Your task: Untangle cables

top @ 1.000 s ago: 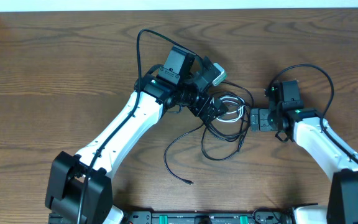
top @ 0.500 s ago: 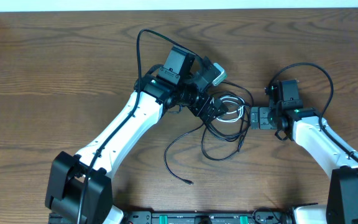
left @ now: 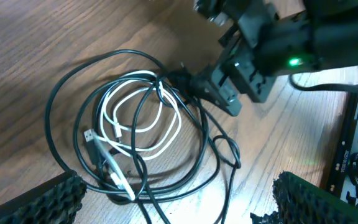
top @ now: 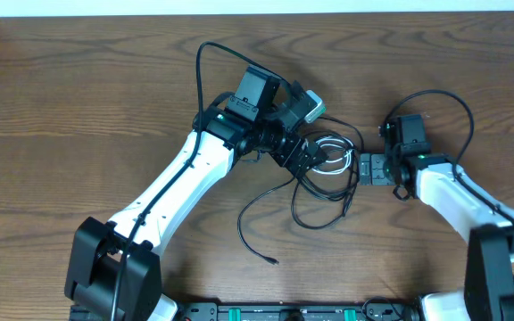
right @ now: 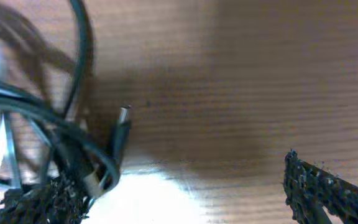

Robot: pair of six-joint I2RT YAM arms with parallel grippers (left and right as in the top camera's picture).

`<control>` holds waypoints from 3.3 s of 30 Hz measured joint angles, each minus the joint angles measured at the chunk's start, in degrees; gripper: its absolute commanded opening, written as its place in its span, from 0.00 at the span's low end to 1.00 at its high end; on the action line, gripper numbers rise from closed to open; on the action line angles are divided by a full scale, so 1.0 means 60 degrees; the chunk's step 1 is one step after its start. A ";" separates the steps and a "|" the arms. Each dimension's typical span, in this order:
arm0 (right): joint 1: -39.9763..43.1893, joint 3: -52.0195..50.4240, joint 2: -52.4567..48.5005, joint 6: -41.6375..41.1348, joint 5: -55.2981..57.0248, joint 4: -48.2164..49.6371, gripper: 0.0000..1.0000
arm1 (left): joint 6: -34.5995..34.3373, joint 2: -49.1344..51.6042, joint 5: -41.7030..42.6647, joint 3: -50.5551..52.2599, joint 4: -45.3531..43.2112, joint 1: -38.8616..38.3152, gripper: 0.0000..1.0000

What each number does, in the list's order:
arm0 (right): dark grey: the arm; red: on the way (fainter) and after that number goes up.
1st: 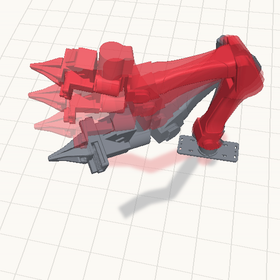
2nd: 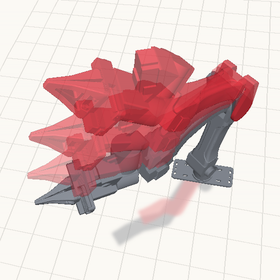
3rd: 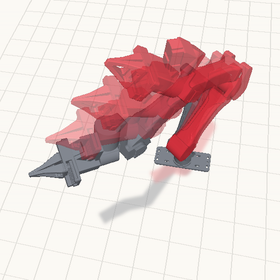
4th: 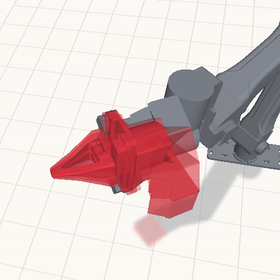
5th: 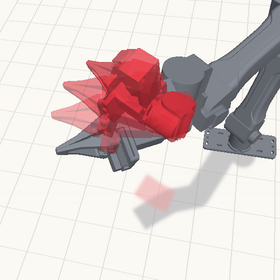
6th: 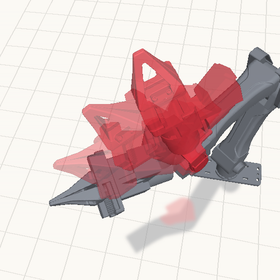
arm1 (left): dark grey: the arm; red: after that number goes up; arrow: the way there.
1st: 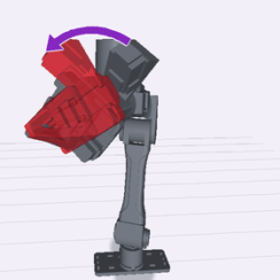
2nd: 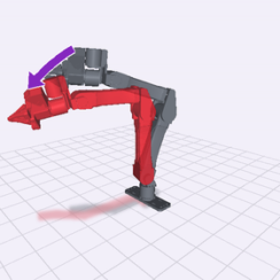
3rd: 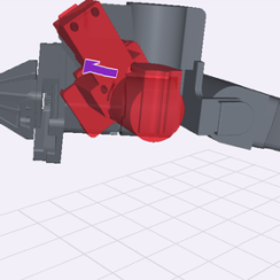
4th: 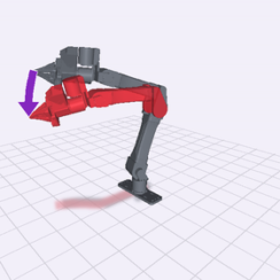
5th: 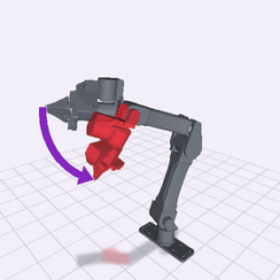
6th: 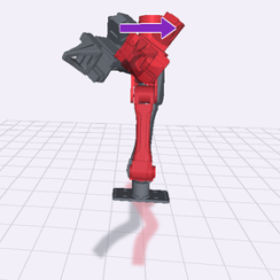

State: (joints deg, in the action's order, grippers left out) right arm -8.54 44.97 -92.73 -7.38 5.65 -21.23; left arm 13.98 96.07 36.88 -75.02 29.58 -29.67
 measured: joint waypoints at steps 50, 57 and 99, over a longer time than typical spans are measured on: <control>-0.0430 0.0022 0.0871 -0.0433 -0.4280 0.0867 0.88 | 0.0000 0.0000 0.0000 0.0000 -0.0004 0.0000 0.98; -0.0980 0.0022 0.0681 -0.0703 -0.4947 0.1217 0.87 | 0.0000 0.0000 0.0000 0.0000 -0.0004 0.0000 0.98; -0.1100 0.0044 -0.0186 -0.1191 -0.4029 0.1599 0.99 | 0.0000 0.0000 0.0000 0.0000 -0.0004 0.0000 0.98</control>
State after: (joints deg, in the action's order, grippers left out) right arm -15.14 45.23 -93.84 -14.52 -18.52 -11.64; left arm 13.98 96.07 36.88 -75.02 29.56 -29.67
